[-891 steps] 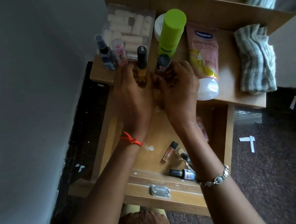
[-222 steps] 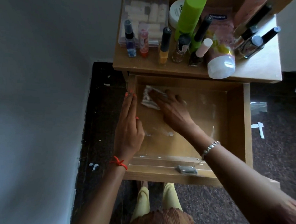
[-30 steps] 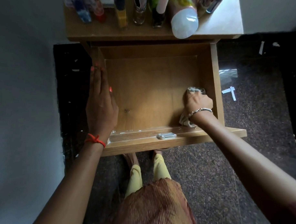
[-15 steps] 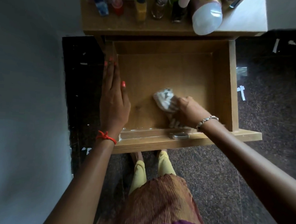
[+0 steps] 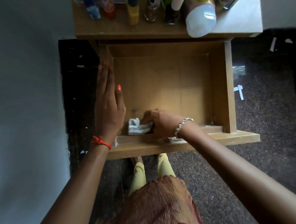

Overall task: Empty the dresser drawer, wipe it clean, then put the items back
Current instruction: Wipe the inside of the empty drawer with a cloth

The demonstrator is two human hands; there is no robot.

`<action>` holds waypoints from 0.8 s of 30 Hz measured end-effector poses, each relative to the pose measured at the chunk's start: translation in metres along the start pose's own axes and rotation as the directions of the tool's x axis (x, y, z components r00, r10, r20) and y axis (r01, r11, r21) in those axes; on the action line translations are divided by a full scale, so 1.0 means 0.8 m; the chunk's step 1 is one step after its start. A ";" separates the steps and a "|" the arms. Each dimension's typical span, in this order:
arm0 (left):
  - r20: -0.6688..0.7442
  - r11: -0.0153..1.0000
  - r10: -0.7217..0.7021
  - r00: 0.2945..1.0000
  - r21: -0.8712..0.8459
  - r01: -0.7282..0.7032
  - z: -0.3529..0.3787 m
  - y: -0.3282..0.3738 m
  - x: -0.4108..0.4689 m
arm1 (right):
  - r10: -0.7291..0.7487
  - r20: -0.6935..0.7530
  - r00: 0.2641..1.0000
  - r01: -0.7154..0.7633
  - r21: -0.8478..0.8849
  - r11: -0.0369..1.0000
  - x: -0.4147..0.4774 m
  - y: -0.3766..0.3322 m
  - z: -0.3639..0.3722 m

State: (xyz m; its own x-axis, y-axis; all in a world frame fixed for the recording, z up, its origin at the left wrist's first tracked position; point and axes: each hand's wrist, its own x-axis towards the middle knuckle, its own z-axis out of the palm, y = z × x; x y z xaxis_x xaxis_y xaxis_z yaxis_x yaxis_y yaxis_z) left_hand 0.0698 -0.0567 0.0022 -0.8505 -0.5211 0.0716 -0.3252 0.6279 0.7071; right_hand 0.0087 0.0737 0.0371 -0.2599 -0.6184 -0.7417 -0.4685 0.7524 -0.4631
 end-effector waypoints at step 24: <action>-0.032 0.962 -0.077 0.996 -0.264 0.066 -0.010 0.005 -0.001 | 0.333 -0.176 0.926 -0.136 0.669 0.731 0.048 -0.042 -0.096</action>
State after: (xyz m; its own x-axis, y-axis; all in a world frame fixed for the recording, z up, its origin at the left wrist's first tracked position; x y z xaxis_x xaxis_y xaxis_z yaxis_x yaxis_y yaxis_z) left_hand 0.0726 -0.0582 0.0106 -0.8091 -0.5863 0.0394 -0.2599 0.4171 0.8709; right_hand -0.0506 0.0074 0.0614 -0.5456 -0.3620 -0.7558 0.2579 0.7856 -0.5624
